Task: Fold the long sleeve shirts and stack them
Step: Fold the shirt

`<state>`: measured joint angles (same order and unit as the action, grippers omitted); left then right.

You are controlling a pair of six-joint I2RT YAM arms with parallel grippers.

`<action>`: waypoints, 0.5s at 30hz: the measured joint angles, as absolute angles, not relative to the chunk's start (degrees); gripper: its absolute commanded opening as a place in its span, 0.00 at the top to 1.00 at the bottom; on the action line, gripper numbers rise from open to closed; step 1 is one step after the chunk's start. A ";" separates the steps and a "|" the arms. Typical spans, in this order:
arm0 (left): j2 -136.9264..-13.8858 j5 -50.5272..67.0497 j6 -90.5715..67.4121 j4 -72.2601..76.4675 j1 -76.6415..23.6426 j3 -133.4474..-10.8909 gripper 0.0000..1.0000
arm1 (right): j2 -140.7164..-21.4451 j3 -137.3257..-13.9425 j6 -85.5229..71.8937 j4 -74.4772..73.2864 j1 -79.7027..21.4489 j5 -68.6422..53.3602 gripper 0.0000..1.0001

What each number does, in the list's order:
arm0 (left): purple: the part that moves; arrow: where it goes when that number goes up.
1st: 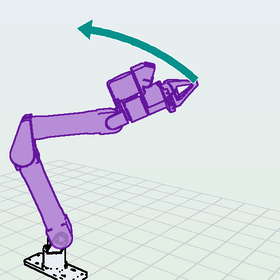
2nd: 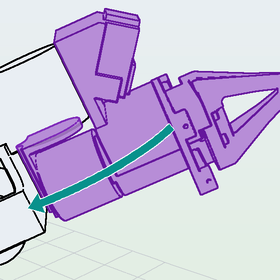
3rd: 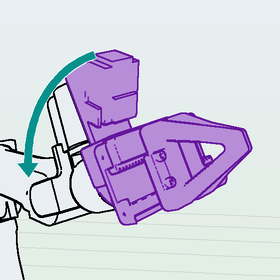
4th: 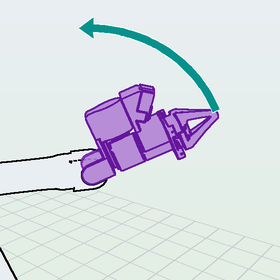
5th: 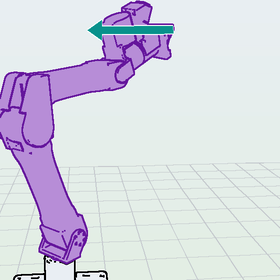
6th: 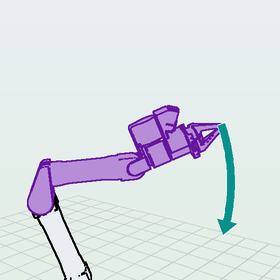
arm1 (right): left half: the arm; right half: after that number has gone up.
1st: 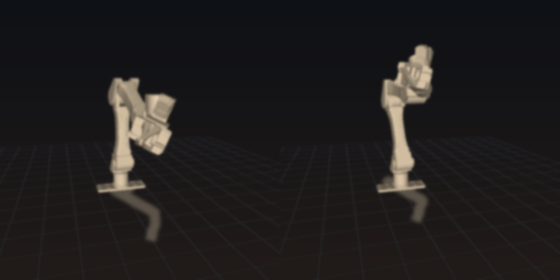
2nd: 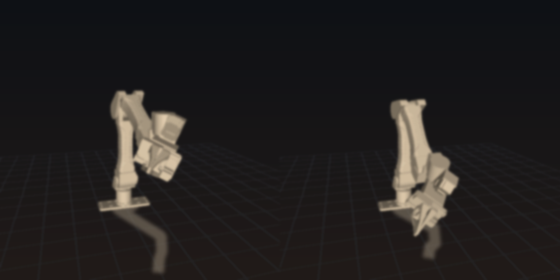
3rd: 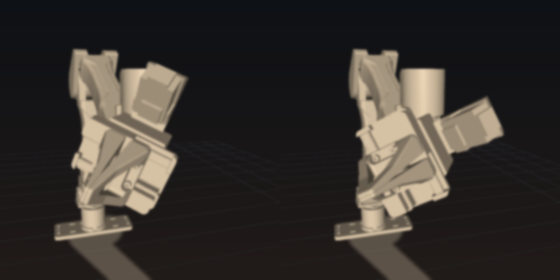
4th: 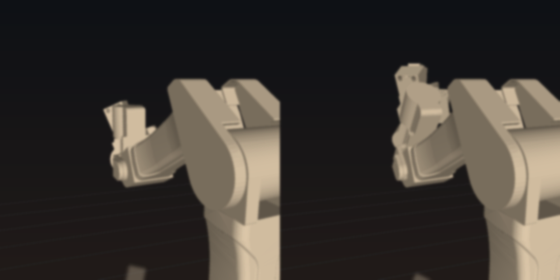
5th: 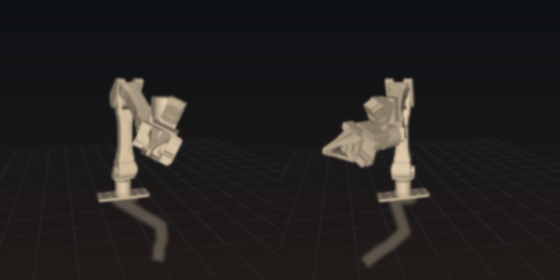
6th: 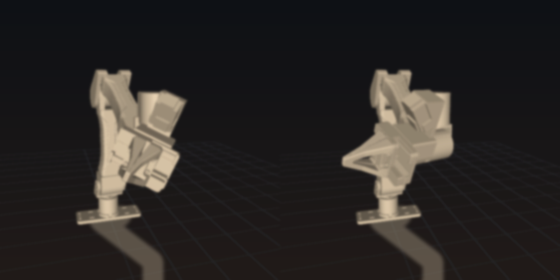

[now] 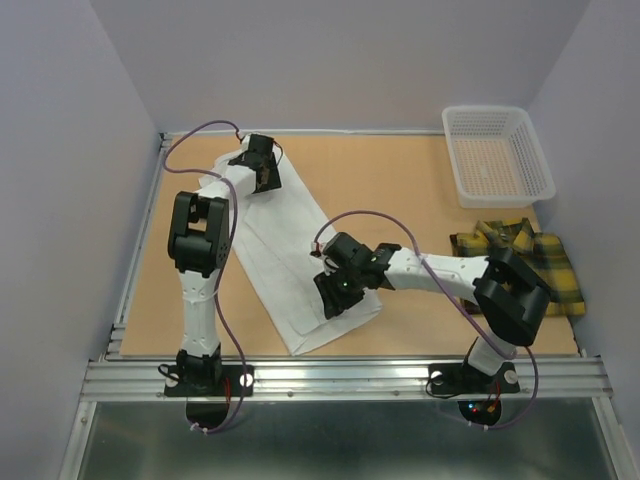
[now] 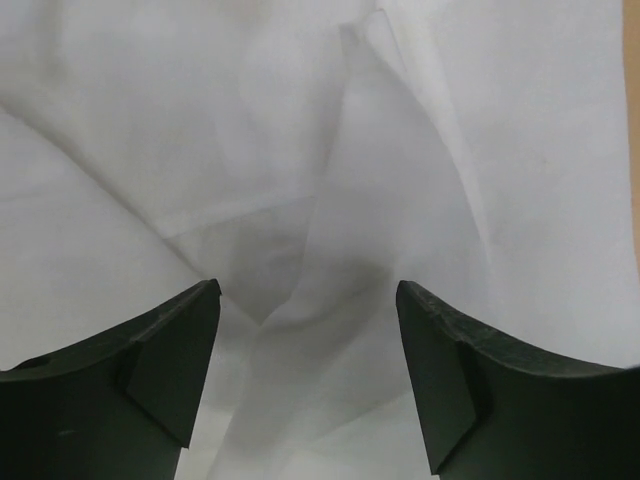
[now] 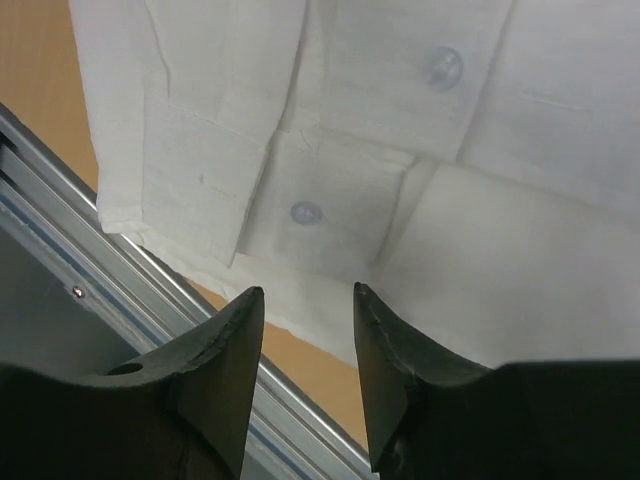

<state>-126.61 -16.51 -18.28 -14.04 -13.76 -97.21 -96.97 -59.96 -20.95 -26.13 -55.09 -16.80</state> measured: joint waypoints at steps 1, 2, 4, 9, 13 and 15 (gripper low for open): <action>-124.99 -16.73 -18.24 -13.74 -13.76 -95.64 0.15 | -95.83 -60.03 -20.80 -26.68 -55.09 -15.75 0.51; -122.21 -16.95 -18.50 -13.93 -13.76 -92.86 0.14 | -93.69 -60.03 -20.64 -27.59 -55.00 -14.24 0.50; -116.49 -17.58 -19.14 -15.05 -13.76 -88.90 0.14 | -89.43 -60.03 -20.25 -28.77 -54.81 -11.49 0.49; -98.04 -18.00 -24.40 -15.25 -14.04 -79.83 0.29 | -80.53 -60.16 -19.05 -30.11 -53.69 -3.97 0.60; -91.79 -17.82 -28.21 -13.28 -15.73 -75.68 0.37 | -79.72 -60.16 -18.37 -30.61 -51.13 -0.62 0.71; -93.03 -17.54 -29.26 -12.86 -16.99 -74.56 0.39 | -80.42 -60.16 -18.35 -31.03 -50.11 0.60 0.71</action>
